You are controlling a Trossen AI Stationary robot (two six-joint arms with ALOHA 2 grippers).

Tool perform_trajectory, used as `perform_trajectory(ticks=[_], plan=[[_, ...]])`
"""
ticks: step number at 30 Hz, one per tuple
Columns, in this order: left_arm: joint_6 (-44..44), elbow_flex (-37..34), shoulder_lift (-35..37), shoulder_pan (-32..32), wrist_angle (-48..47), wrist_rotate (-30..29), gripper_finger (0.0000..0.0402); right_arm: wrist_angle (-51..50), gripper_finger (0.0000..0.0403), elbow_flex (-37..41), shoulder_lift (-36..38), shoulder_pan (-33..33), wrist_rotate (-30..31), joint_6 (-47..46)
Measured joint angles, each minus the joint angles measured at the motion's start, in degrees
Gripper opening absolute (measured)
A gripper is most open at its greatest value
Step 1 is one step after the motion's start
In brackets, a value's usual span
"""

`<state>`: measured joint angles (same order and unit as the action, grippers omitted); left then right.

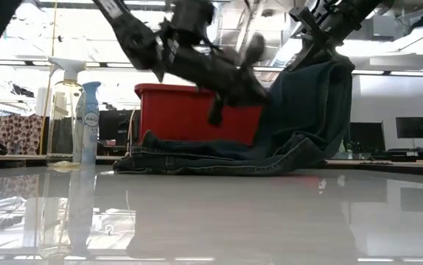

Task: Fold Laundry from Bin
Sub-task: Fold the blue jeans

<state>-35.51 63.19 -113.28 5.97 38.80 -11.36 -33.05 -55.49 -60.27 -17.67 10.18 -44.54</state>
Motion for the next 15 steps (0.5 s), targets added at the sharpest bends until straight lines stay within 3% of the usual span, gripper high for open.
perform_trajectory(ticks=[4, 8, 15], plan=[[2.5, 7.1, -7.8, -1.2, 0.4, 2.8, 0.0000, -0.1, 0.0037, 0.0, 0.0, -0.1, 0.0, 0.1], [5.4, 17.0, -13.3, -2.8, -10.3, 6.5, 0.0000, -0.1, 0.0037, 0.0, 0.0, -0.1, -0.1, 1.1], [9.0, 28.9, -21.9, -3.6, -11.2, 20.7, 0.0000, -0.4, 0.0037, 0.0, 0.0, -0.6, -0.3, 2.1]])
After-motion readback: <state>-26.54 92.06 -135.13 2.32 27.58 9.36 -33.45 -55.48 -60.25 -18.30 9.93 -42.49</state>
